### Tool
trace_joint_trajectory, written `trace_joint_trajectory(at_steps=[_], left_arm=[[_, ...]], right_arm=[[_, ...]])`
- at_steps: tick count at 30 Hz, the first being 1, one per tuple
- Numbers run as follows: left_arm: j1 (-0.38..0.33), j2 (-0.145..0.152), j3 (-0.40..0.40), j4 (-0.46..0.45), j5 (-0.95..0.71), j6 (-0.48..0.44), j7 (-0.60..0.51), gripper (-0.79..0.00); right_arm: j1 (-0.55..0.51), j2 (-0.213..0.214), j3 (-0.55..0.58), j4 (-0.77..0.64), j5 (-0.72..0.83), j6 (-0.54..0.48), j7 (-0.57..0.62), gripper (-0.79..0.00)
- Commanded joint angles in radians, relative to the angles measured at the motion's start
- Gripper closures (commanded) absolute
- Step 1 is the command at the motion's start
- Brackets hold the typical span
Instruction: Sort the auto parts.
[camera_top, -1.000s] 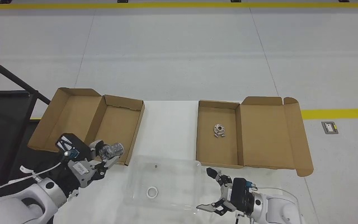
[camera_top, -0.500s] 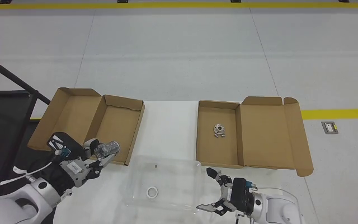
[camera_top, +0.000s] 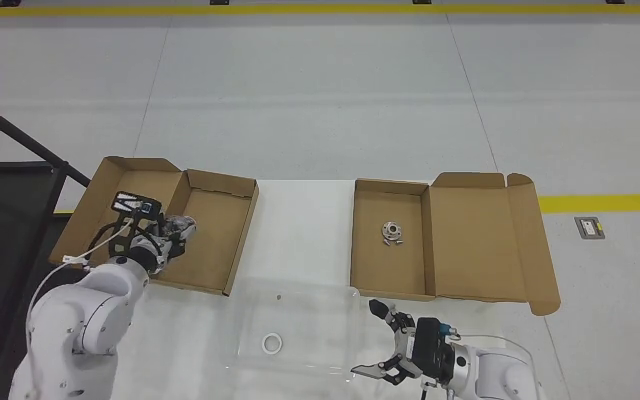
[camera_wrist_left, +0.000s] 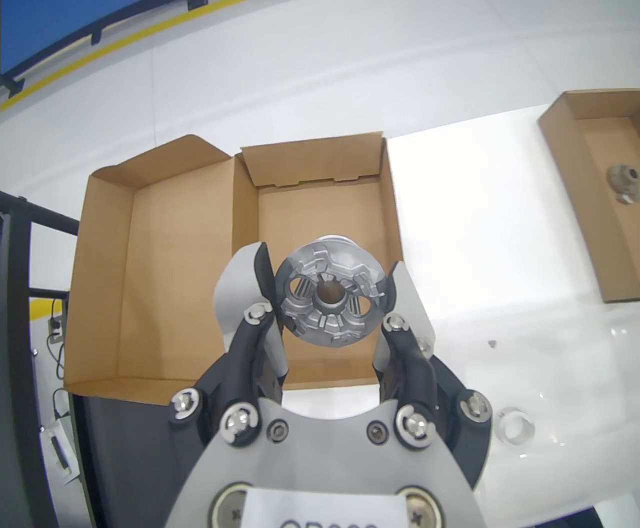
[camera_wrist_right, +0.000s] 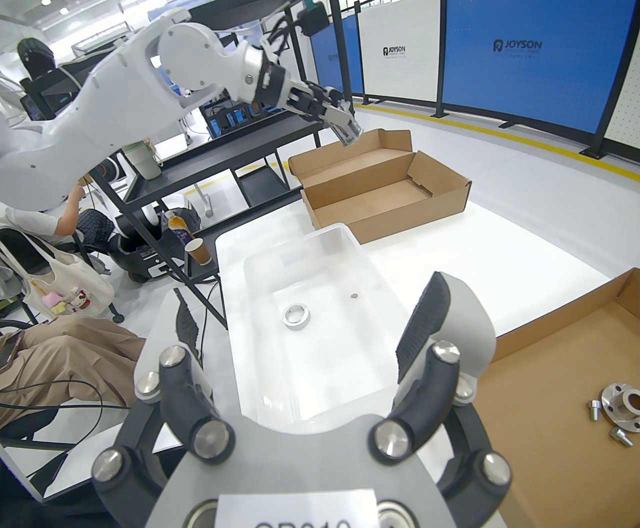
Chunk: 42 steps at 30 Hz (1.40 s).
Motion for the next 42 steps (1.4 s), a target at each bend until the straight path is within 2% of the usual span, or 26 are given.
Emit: trace_joint_trajectory(at_steps=[1, 8, 13, 18, 25, 26, 28, 30, 31, 34, 37, 42], left_arm=[[-0.079, -0.003, 0.049, 0.115, 0.029, 0.02, 0.003, 0.0], [-0.278, -0.023, 0.193, 0.434, 0.087, 0.061, 0.033, 0.0], [-0.373, -0.04, 0.269, 0.617, 0.094, 0.061, 0.084, 0.0], [-0.422, -0.054, 0.313, 0.727, 0.069, 0.051, 0.136, 0.0], [-0.456, -0.067, 0.356, 0.801, 0.065, 0.042, 0.154, 0.0], [-0.459, -0.069, 0.36, 0.806, 0.065, 0.041, 0.156, -0.04], [-0.465, -0.07, 0.364, 0.813, 0.063, 0.041, 0.155, -0.314], [-0.468, -0.071, 0.367, 0.816, 0.063, 0.039, 0.155, -0.431], [-0.469, -0.071, 0.367, 0.817, 0.064, 0.038, 0.154, -0.514], [-0.471, -0.072, 0.368, 0.82, 0.064, 0.038, 0.152, -0.619], [-0.471, -0.071, 0.364, 0.811, 0.064, 0.04, 0.149, -0.668], [-0.453, -0.063, 0.339, 0.75, 0.063, 0.036, 0.143, -0.693]], right_arm=[[0.0, 0.0, 0.0, 0.0, 0.0, 0.0, 0.0, -0.785], [0.0, 0.0, 0.0, 0.0, 0.0, 0.0, 0.0, -0.785], [0.0, 0.0, 0.0, 0.0, 0.0, 0.0, 0.0, -0.785], [0.0, 0.0, 0.0, 0.0, 0.0, 0.0, 0.0, -0.785], [0.0, 0.0, 0.0, 0.0, 0.0, 0.0, 0.0, -0.785], [0.0, 0.0, 0.0, 0.0, 0.0, 0.0, 0.0, -0.785], [0.0, 0.0, 0.0, 0.0, 0.0, 0.0, 0.0, -0.785], [0.0, 0.0, 0.0, 0.0, 0.0, 0.0, 0.0, -0.785], [0.0, 0.0, 0.0, 0.0, 0.0, 0.0, 0.0, -0.785], [0.0, 0.0, 0.0, 0.0, 0.0, 0.0, 0.0, -0.785], [0.0, 0.0, 0.0, 0.0, 0.0, 0.0, 0.0, -0.785], [0.0, 0.0, 0.0, 0.0, 0.0, 0.0, 0.0, -0.785]])
